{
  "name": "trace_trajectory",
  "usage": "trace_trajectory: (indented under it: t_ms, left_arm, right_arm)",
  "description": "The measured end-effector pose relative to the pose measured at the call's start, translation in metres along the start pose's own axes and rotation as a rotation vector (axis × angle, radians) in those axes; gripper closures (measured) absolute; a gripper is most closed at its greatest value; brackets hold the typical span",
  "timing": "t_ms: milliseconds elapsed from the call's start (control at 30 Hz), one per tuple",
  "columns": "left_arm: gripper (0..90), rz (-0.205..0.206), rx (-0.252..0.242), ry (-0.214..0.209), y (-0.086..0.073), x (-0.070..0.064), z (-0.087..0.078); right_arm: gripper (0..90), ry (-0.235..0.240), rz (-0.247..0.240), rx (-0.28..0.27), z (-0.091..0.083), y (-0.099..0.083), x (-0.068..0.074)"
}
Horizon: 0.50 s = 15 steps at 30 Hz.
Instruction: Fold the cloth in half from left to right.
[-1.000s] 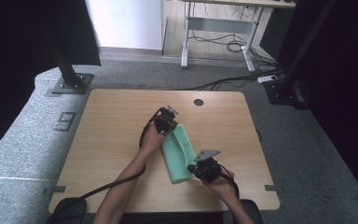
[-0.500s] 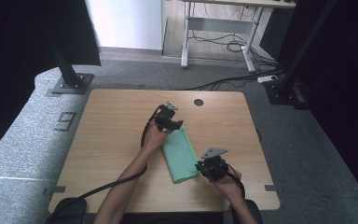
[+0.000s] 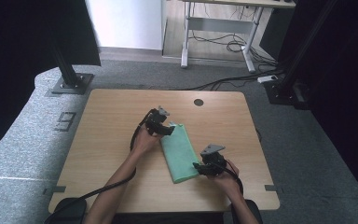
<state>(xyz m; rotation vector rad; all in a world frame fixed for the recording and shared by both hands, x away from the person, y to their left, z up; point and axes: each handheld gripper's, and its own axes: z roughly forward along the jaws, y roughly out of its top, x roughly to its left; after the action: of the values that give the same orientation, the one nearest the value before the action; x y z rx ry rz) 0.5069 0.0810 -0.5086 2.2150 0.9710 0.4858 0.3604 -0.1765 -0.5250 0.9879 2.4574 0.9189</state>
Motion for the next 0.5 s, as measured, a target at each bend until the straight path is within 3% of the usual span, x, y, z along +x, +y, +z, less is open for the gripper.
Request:
trace_trajectory:
  t_ms: [133, 267, 433, 500]
  left_arm:
    - [24.4, -0.033, 0.008, 0.032, -0.011, 0.013, -0.002]
    - [24.4, -0.07, 0.022, 0.066, -0.021, 0.023, 0.001]
    - [24.4, -0.083, 0.033, 0.063, -0.029, 0.025, 0.004]
    - [24.3, -0.07, 0.035, 0.059, -0.034, 0.023, 0.003]
  right_arm:
    - [39.1, 0.005, 0.026, 0.032, 0.007, -0.01, -0.01]
    - [35.5, 0.032, 0.071, 0.018, 0.009, -0.013, -0.016]
    - [34.8, 0.039, 0.084, 0.011, 0.009, -0.015, -0.017]
    - [33.6, 0.041, 0.096, 0.005, 0.01, -0.016, -0.018]
